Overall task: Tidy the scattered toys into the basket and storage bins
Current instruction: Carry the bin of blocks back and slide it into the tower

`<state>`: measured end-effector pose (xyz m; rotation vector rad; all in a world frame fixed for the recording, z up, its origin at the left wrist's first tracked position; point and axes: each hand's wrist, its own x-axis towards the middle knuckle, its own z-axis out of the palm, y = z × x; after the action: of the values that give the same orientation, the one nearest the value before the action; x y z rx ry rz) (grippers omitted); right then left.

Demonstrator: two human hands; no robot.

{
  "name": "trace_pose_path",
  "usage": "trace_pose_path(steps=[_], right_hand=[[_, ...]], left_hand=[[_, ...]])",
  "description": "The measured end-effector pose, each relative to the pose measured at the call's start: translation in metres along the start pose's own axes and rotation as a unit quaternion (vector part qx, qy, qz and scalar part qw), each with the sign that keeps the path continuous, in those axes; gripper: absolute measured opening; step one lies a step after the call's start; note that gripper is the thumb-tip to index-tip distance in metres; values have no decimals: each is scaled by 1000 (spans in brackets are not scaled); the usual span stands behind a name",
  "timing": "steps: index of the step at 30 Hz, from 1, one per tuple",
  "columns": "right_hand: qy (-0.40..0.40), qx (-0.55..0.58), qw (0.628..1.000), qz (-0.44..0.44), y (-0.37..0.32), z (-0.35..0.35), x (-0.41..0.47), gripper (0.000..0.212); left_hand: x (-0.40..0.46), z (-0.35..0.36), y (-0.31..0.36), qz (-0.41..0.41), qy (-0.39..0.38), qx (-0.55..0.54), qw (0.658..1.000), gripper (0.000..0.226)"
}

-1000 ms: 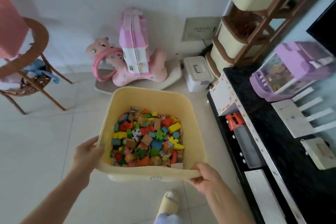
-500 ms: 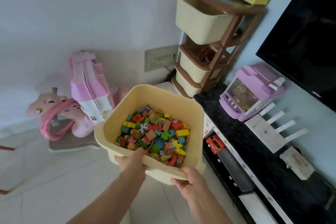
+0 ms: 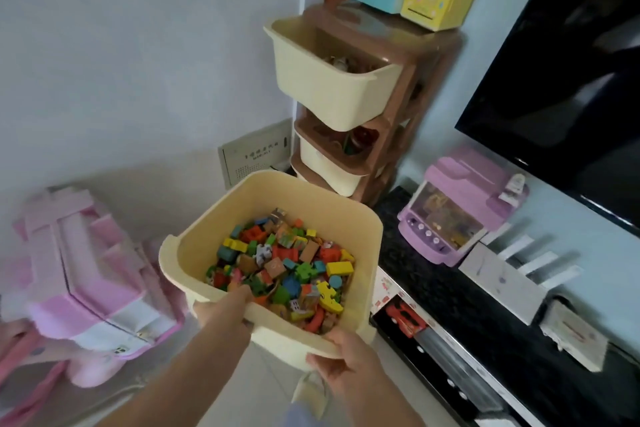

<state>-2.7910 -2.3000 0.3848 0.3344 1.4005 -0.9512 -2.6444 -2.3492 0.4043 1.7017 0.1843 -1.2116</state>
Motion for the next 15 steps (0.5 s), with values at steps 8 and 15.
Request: trace_pose_path(steps=[8, 15], right_hand=[[-68, -54, 996, 3, -85, 110, 31, 36], [-33, -19, 999, 16, -115, 192, 54, 31]], left_hand=[[56, 107, 95, 16, -21, 30, 999, 37], [117, 170, 158, 5, -42, 105, 994, 38]])
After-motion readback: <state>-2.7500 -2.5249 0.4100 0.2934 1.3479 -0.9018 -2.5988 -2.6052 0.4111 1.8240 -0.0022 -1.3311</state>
